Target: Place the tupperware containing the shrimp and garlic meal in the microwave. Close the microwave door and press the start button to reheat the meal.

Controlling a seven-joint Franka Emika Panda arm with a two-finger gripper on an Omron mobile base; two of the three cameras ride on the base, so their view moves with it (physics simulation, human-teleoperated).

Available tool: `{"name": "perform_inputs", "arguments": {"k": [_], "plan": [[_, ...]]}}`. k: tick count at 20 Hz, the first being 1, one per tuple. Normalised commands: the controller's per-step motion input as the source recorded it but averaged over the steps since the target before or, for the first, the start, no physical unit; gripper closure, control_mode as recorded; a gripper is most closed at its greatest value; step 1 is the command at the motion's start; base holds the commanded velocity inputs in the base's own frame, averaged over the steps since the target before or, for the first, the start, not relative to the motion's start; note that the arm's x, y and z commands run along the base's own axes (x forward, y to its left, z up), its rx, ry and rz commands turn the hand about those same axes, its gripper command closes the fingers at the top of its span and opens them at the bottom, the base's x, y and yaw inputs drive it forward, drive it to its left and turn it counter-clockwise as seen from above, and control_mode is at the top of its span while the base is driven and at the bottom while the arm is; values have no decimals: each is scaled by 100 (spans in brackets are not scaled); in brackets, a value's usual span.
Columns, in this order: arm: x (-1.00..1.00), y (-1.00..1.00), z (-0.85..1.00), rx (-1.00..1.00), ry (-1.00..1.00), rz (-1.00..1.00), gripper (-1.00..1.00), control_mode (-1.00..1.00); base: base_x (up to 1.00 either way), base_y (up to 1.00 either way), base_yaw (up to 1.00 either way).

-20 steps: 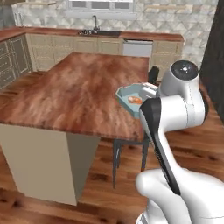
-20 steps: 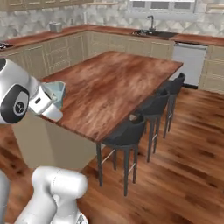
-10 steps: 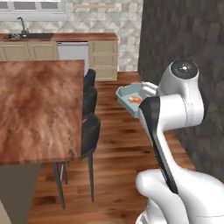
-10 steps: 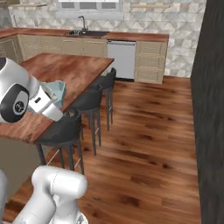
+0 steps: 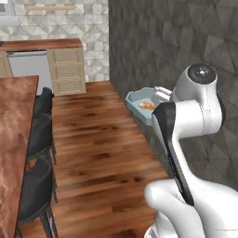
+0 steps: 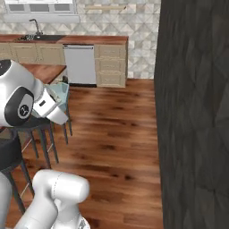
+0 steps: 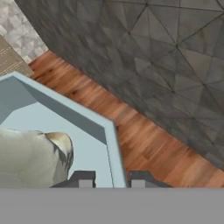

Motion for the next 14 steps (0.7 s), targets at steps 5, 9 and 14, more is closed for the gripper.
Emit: {"name": "perform_inputs", "arguments": {"k": [5,9,14], "plan": [[0,0,0,0,0,0,100,100,100,5,-11],[0,0,0,0,0,0,100,100,100,42,0],[0,0,0,0,0,0,100,100,100,41,0]]}}
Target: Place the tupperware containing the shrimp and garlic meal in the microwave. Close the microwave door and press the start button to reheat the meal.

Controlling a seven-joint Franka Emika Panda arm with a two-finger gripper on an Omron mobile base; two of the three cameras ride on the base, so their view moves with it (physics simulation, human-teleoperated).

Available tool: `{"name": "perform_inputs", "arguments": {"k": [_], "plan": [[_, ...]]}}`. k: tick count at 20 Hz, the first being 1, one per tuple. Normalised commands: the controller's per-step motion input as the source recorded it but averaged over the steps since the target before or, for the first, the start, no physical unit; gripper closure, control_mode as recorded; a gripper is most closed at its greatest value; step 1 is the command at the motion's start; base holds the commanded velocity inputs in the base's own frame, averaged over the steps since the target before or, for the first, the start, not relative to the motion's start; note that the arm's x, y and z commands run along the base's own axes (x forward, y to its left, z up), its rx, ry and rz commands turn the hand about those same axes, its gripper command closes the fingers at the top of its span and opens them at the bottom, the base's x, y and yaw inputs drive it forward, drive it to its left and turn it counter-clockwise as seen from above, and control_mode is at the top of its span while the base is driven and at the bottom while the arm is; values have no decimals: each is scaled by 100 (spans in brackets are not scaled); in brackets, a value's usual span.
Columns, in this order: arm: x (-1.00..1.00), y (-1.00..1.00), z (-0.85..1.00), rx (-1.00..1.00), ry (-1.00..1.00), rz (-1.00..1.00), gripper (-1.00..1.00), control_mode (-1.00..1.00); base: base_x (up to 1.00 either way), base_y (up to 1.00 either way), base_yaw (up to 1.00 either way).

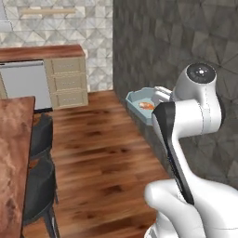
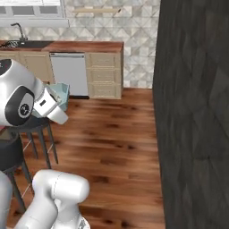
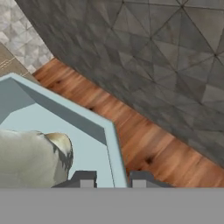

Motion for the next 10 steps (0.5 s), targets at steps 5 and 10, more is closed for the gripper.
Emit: {"name": "perform_inputs", "arguments": {"k": [5,10], "plan": [[0,0,0,0,0,0,100,100,100,41,4],[0,0,0,0,0,0,100,100,100,22,7]]}}
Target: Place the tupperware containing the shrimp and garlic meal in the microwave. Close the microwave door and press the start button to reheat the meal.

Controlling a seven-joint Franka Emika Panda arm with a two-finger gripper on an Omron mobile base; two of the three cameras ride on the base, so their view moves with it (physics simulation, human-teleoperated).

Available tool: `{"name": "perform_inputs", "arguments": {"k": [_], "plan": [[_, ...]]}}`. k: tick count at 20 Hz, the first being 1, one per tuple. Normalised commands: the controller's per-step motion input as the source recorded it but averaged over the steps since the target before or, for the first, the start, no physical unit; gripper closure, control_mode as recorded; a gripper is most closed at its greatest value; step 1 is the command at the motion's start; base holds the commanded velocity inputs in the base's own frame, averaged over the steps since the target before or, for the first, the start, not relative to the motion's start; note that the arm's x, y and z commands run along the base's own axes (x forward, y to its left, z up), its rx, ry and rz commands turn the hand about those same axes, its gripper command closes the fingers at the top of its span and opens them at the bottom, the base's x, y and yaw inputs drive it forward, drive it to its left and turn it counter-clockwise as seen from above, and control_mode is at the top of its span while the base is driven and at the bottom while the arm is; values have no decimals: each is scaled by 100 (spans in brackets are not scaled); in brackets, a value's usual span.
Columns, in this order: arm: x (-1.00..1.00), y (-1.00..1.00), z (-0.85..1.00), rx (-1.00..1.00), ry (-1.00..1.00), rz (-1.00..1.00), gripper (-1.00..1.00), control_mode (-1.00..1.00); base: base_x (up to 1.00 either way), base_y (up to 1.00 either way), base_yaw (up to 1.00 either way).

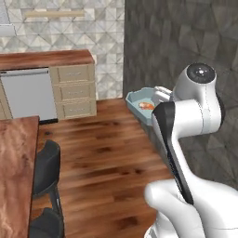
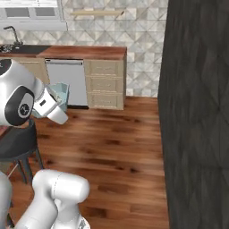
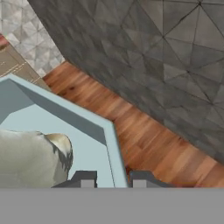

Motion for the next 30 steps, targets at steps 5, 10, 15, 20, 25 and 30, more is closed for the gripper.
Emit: {"name": "perform_inputs", "arguments": {"k": [5,10,15,20,25,30], "plan": [[0,0,0,0,0,0,100,100,100,17,21],[0,0,0,0,0,0,100,100,100,8,38],[0,0,0,0,0,0,100,100,100,0,39],[0,0,0,0,0,0,100,100,100,0,36],[0,0,0,0,0,0,100,100,100,0,42],[0,0,0,0,0,0,100,100,100,0,54]]}}
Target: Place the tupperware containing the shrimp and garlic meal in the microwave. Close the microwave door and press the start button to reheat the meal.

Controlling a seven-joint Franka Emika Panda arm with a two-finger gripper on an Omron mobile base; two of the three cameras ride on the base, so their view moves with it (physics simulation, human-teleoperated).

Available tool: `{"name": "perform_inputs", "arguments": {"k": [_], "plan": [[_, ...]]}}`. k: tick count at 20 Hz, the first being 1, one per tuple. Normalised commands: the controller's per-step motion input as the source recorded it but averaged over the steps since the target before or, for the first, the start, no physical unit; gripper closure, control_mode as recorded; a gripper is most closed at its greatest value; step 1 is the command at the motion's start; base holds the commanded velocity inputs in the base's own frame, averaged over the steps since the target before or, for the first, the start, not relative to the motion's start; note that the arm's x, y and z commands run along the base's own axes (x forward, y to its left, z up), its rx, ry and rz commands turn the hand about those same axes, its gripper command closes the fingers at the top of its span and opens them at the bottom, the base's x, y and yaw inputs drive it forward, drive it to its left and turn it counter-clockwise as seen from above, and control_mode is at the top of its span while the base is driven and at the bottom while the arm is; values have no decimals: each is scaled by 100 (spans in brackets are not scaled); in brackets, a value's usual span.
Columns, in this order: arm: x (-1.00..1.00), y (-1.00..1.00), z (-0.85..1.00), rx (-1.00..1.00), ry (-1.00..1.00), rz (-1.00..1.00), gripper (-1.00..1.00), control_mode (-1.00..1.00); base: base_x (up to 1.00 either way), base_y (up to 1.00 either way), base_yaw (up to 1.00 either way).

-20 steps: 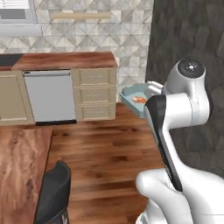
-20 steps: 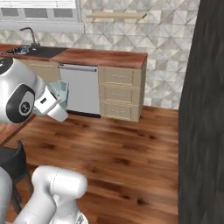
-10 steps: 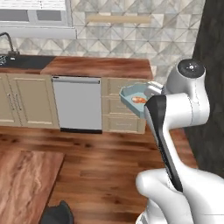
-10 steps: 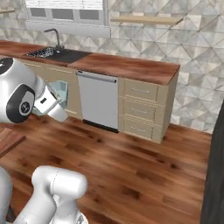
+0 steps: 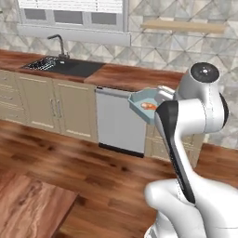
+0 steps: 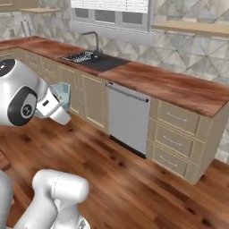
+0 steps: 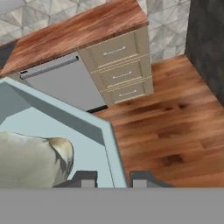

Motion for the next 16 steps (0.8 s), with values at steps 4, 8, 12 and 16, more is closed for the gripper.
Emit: {"name": "perform_inputs", "arguments": {"k": [4,8,12,16], "plan": [[0,0,0,0,0,0,100,100,100,0,60],[0,0,0,0,0,0,100,100,100,0,60],[0,0,0,0,0,0,100,100,100,0,60],[0,0,0,0,0,0,100,100,100,0,59]]}}
